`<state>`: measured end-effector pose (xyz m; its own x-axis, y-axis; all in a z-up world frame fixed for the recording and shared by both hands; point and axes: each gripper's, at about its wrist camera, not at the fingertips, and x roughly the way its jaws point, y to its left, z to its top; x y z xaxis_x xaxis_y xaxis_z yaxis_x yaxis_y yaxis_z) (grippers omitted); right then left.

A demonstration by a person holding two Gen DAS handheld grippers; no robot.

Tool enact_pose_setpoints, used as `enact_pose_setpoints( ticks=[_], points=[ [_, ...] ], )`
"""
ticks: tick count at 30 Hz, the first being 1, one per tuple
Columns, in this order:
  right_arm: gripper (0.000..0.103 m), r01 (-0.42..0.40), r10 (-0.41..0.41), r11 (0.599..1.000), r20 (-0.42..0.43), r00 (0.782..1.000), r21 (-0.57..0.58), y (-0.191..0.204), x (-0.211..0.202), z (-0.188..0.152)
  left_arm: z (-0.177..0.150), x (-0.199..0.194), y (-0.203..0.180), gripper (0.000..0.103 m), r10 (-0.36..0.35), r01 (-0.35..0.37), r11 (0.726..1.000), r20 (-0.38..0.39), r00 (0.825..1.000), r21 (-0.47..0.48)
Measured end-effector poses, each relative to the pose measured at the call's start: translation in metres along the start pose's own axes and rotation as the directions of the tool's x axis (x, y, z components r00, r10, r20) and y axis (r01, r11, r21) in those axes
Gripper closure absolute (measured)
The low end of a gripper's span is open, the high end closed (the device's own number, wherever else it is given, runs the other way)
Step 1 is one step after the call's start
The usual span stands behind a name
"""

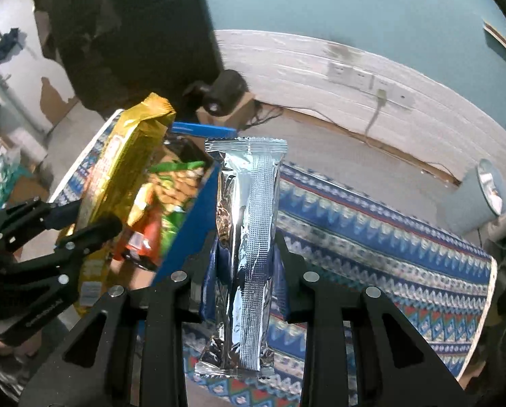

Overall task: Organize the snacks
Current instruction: 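Carry the yellow wafer stick and silver bar over the cardboard box, then open both tools to drop the wafer stick and silver bar into the box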

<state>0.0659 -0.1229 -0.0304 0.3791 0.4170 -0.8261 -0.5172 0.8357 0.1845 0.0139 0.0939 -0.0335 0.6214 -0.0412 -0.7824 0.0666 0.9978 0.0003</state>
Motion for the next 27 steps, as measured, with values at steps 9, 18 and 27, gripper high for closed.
enact_pose_setpoints(
  ticks=[9, 18, 27],
  points=[
    [0.074, -0.060, 0.059, 0.998, -0.026, 0.998, -0.032, 0.039, 0.026, 0.023, -0.008, 0.007, 0.043, 0.074, 0.049, -0.050, 0.996, -0.018, 0.999, -0.069],
    [0.074, -0.099, 0.097, 0.995, -0.069, 0.993, -0.029, 0.067, 0.057, 0.037, -0.011, 0.016, 0.073, 0.074, 0.088, -0.094, 0.986, -0.049, 0.995, -0.136],
    [0.073, -0.134, 0.132, 0.991, -0.098, 0.986, -0.005, 0.087, 0.081, 0.045, -0.013, 0.030, 0.084, 0.074, 0.099, -0.111, 0.980, -0.082, 0.992, -0.164]
  ],
)
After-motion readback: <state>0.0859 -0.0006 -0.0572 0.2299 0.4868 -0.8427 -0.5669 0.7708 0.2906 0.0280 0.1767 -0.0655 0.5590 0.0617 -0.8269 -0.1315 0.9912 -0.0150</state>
